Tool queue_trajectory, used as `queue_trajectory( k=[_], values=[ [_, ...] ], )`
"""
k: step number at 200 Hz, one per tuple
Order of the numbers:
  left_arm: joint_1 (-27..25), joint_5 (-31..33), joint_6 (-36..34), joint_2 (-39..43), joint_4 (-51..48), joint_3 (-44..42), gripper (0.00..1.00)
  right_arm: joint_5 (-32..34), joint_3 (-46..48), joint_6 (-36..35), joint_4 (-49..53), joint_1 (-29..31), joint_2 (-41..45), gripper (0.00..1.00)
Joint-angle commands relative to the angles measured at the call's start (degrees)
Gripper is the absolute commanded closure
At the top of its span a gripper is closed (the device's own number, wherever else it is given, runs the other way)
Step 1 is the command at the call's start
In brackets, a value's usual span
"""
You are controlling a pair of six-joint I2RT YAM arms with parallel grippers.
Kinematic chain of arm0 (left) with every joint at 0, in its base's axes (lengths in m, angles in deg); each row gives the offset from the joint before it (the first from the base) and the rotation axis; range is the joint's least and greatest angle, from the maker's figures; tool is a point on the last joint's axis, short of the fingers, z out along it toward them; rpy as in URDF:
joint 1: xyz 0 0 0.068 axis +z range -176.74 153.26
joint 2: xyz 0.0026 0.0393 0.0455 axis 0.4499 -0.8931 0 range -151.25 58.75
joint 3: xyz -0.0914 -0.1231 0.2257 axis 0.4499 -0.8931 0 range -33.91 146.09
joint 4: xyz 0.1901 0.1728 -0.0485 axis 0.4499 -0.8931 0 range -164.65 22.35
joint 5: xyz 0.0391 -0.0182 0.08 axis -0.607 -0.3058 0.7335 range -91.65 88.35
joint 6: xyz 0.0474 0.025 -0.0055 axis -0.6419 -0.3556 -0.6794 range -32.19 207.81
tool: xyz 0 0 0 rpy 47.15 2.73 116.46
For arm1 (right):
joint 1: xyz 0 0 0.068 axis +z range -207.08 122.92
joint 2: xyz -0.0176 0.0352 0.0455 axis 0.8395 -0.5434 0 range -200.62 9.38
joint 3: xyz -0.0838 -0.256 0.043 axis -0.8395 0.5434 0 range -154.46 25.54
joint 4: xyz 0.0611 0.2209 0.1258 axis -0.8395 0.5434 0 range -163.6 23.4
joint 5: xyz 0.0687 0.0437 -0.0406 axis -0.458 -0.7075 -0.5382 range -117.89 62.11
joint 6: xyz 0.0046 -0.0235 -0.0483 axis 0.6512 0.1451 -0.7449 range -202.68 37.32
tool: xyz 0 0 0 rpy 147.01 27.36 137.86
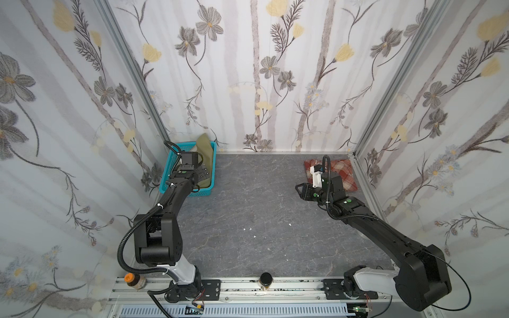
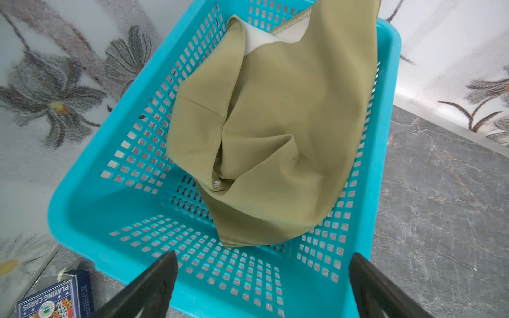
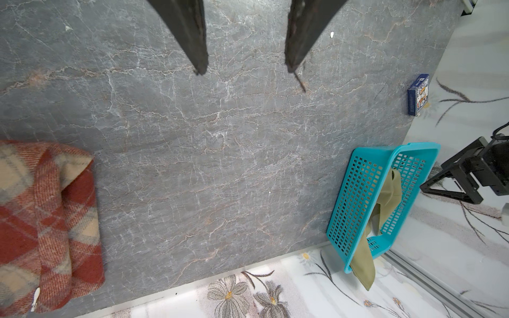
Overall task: Fold and stack the skirts
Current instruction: 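Reach the left gripper into the teal basket and grasp the green skirt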
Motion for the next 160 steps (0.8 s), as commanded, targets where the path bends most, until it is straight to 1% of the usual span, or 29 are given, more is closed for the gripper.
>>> queue_trajectory(
  k=[1,26,30,51,87,133,160],
  values=[
    [-0.01,-1.51,0.68,-1.59,-0.06,1.09,0.0,0.25,-0.37,-0.19,0.48,0.16,0.6,0.54],
    [-0.01,-1.45,0.4,-2.48,-0.06,1.1,0.0,0.12,1.37,-0.07,-0.31,0.24,2.22,0.54],
    [-0.01,-1.35,0.22,-2.68,-0.06,2.81,0.0,0.16,1.69,0.02,-0.58,0.25,2.38,0.53],
    [0.07,-0.73,-0.36,-4.0,-0.15,3.98,0.0,0.03,2.74,0.37,-1.78,0.27,2.53,0.53],
    [0.05,0.13,-1.04,-8.23,-0.14,7.14,0.03,-0.23,1.63,-0.31,-1.52,0.26,0.41,0.53],
    [0.11,3.5,-1.9,-13.35,-0.15,11.04,0.06,-0.64,-0.8,-1.16,-1.5,0.3,-2.77,0.54],
    [0.12,4.17,-1.88,-15.99,-0.12,12.25,0.08,-1.02,-2.83,-2.06,-0.71,0.26,-5.39,0.54]
  ],
)
